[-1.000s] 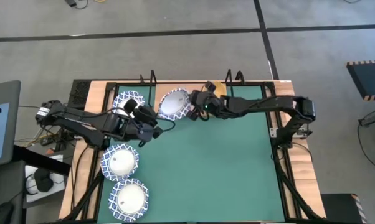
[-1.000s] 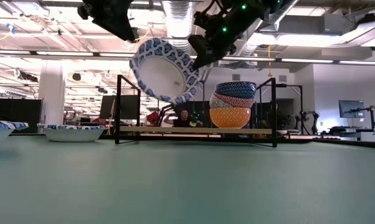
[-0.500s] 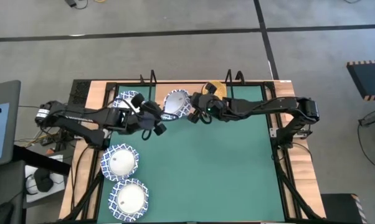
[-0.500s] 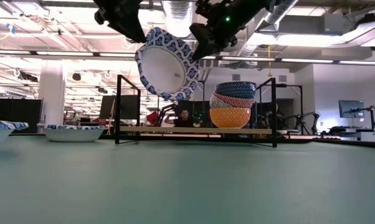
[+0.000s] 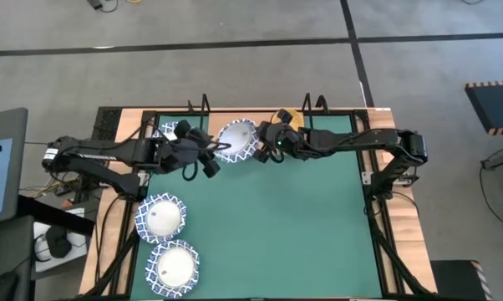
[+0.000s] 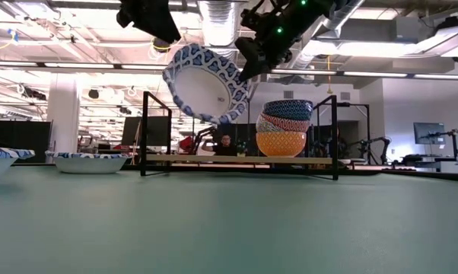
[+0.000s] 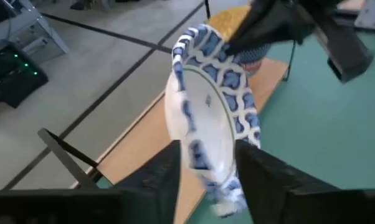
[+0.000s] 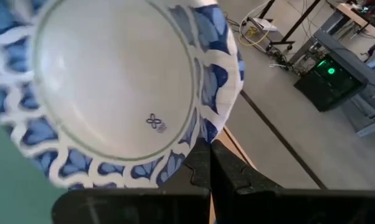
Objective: Place and stack bowls onto a shelf
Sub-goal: Put the white patterned bowl on the shelf
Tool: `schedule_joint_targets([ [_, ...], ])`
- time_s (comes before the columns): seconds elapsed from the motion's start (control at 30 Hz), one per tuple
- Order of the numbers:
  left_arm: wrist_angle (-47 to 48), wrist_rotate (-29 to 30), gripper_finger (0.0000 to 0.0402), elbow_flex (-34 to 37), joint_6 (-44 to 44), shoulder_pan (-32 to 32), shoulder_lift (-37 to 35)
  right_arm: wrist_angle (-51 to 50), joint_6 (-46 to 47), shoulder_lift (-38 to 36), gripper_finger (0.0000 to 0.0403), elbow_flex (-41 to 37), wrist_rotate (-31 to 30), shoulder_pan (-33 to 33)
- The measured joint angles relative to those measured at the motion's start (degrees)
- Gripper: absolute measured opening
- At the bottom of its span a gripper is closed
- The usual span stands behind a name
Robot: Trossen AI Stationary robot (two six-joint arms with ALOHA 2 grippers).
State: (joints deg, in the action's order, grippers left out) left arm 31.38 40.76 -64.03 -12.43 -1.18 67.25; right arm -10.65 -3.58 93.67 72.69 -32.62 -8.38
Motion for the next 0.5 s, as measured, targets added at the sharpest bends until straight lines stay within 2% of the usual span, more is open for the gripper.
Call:
schedule_joint_targets([
  [0.17, 0.0, -0.5, 0.0212, 0.0, 0.3, 2.5, -0.4, 0.1, 0.5, 0.0, 0.0017, 0.0, 0.0, 0.6],
  [0.27, -0.7, -4.3, 0.0226, 0.0, 1.3, 4.6, -0.1, 0.5, 0.5, 0.0, 0.0017, 0.0, 0.0, 1.3],
  [0.37, -1.2, -6.0, 0.0214, 0.0, 1.9, 6.0, 0.4, 0.6, 0.5, 0.0, 0.0018, 0.0, 0.0, 1.8],
  [0.5, -1.0, -6.2, 0.0157, 0.0, 2.3, 7.3, 1.3, 0.7, 0.5, 0.0, 0.0018, 0.0, 0.0, 2.2],
])
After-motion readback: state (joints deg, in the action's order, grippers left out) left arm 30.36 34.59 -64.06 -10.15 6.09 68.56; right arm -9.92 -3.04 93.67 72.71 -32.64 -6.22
